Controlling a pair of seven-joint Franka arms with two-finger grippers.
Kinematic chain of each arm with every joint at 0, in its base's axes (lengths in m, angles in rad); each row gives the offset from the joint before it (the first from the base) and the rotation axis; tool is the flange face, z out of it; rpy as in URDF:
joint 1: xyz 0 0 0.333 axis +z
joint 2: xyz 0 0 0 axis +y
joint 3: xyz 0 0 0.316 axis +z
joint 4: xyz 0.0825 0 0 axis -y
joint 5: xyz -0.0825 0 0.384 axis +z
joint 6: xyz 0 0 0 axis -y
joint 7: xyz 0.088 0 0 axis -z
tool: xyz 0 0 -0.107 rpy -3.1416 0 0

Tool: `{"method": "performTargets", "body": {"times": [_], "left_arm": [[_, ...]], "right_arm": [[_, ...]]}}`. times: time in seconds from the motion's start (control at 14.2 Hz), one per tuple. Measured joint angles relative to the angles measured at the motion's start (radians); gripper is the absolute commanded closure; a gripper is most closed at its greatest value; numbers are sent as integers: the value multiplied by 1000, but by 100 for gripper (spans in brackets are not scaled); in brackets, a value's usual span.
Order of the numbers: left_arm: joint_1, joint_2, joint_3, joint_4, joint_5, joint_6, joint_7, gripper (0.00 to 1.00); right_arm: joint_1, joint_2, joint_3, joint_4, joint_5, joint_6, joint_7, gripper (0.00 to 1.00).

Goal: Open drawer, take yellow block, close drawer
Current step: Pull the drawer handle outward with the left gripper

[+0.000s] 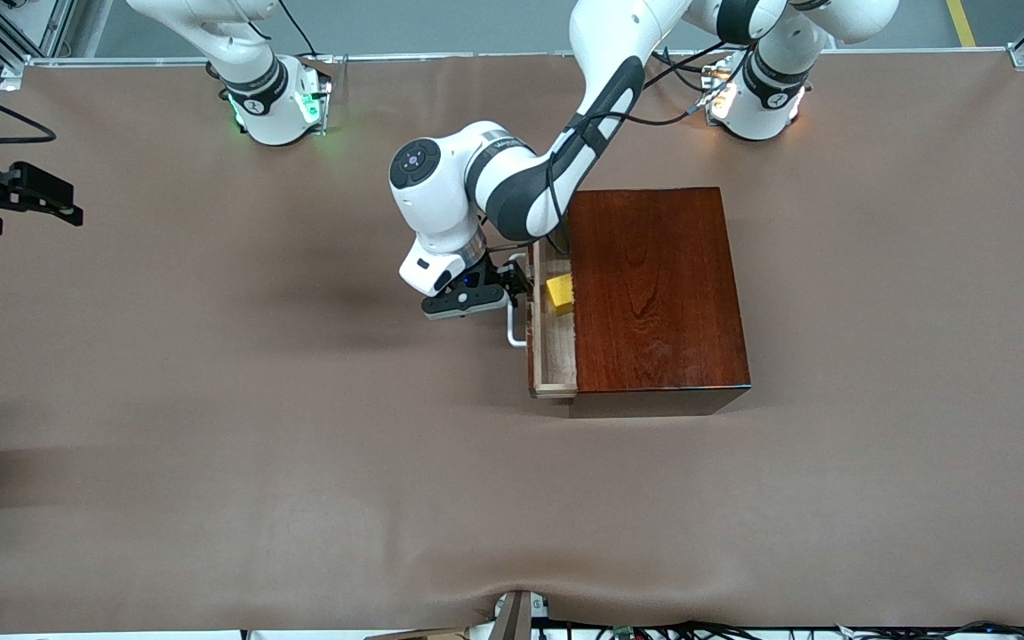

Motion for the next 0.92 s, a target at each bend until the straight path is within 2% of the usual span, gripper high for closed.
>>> {"method": "performTargets", "body": {"times": [0.92], "left_arm": [[2,0,-13,-7,-2,66,-107,0]], "right_arm": [[3,36,9,6,-42,4,0,0]]}}
